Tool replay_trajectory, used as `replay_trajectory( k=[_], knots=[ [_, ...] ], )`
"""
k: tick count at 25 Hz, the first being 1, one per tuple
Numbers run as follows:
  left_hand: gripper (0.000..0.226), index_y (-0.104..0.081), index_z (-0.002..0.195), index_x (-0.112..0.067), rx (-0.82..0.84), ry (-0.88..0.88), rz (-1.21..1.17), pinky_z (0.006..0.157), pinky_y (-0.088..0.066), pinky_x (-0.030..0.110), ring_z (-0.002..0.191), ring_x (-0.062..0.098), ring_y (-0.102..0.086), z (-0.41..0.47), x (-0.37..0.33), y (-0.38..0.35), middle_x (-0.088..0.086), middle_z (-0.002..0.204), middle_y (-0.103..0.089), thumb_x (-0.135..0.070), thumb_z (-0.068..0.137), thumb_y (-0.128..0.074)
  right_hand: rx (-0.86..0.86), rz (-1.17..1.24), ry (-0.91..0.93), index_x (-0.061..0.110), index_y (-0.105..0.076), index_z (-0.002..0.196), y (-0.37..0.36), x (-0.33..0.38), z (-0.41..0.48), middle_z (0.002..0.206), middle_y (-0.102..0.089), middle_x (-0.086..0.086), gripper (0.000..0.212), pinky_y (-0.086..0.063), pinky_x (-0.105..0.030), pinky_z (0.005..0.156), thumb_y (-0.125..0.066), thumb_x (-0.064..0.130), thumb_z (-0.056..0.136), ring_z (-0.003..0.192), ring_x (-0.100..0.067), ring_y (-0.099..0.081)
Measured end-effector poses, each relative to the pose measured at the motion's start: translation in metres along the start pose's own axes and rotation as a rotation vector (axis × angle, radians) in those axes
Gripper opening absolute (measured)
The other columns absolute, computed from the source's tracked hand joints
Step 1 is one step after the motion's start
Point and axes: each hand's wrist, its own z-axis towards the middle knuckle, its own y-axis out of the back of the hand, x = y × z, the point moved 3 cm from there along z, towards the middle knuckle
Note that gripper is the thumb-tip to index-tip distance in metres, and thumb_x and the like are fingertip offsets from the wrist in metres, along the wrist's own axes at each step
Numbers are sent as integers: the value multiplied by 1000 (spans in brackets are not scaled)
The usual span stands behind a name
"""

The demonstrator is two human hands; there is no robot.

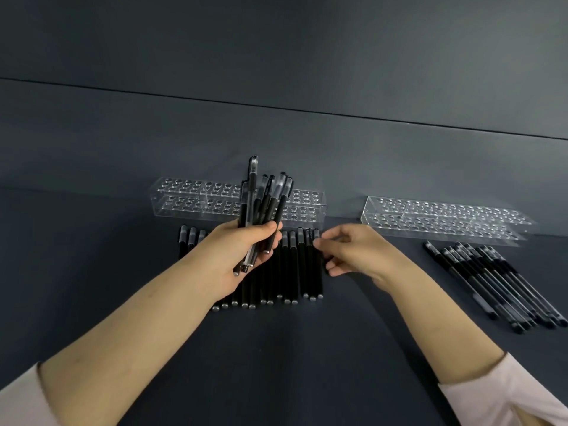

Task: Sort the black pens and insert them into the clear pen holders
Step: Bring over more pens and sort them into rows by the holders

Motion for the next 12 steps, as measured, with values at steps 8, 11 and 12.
replay_trajectory(
  k=[8,11,12],
  knots=[
    [16,-69,106,-7,160,59,185,69,-58,20,77,10,-72,-10,7,-13,7,91,-76,-12,92,-63,109,514,74,13,-68,90,-2,15,-5,81,-69,-1,6,-49,-19,56,-64,18,89,64,-9,-59],
    [17,-69,107,-9,190,38,195,72,-59,22,80,12,-73,-13,5,-16,8,94,-76,-13,92,-62,157,662,55,15,-63,86,-4,15,-5,74,-68,0,5,-54,-20,61,-65,11,88,66,-11,-62],
    [17,-68,108,-9,178,27,180,73,-59,23,80,13,-73,-14,4,-16,9,94,-76,-13,92,-61,142,715,58,14,-62,86,-2,15,-3,73,-67,-1,6,-55,-20,62,-64,9,88,65,-10,-63]
  ],
)
